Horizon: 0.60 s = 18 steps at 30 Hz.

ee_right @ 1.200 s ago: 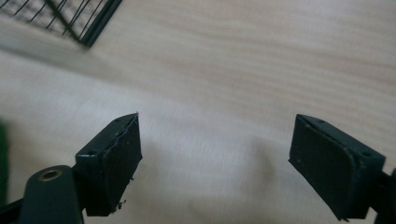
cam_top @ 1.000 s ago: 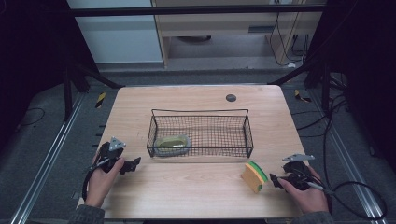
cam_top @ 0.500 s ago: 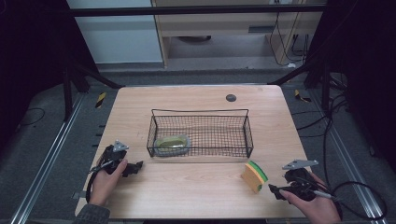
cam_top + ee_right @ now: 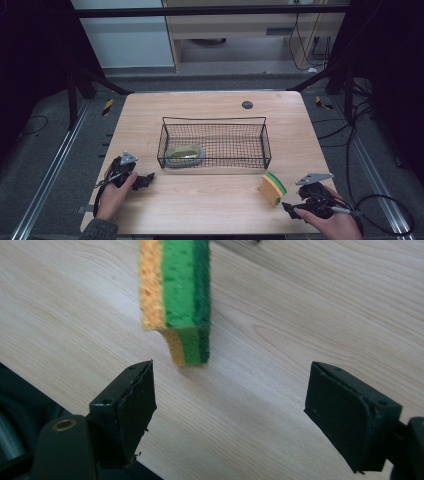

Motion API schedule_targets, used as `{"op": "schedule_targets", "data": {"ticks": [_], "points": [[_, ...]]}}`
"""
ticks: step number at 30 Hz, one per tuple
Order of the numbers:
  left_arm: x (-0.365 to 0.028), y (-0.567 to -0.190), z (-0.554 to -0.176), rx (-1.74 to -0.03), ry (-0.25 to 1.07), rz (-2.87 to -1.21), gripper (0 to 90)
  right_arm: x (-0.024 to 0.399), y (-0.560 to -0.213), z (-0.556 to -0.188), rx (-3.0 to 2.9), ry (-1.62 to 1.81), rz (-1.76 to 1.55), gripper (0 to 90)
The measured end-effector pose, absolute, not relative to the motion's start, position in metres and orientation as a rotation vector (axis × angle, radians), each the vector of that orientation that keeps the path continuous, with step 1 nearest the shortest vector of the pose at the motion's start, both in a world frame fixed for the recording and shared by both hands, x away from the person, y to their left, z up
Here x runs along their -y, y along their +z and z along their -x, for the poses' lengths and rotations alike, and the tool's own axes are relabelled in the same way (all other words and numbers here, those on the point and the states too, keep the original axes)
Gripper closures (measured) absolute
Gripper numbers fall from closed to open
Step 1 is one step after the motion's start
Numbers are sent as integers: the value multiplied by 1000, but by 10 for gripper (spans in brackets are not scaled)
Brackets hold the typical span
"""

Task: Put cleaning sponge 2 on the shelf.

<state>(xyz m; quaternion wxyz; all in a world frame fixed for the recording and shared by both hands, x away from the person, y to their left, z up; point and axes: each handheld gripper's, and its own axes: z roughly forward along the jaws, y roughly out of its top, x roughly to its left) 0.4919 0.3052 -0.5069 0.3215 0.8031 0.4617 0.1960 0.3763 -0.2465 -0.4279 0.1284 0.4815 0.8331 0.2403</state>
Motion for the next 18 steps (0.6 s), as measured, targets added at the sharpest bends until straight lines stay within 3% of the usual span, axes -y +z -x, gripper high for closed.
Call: {"op": "schedule_targets", "data": {"ticks": [6,18], "points": [[-306,-508,-492,-1206,523,-2103,0,234,-420,-382,-2446,708,-1364,202],[-306,-508,-491,-1201,529,-2097,0,202,-410,-420,-2552,611,-1315,346]]}}
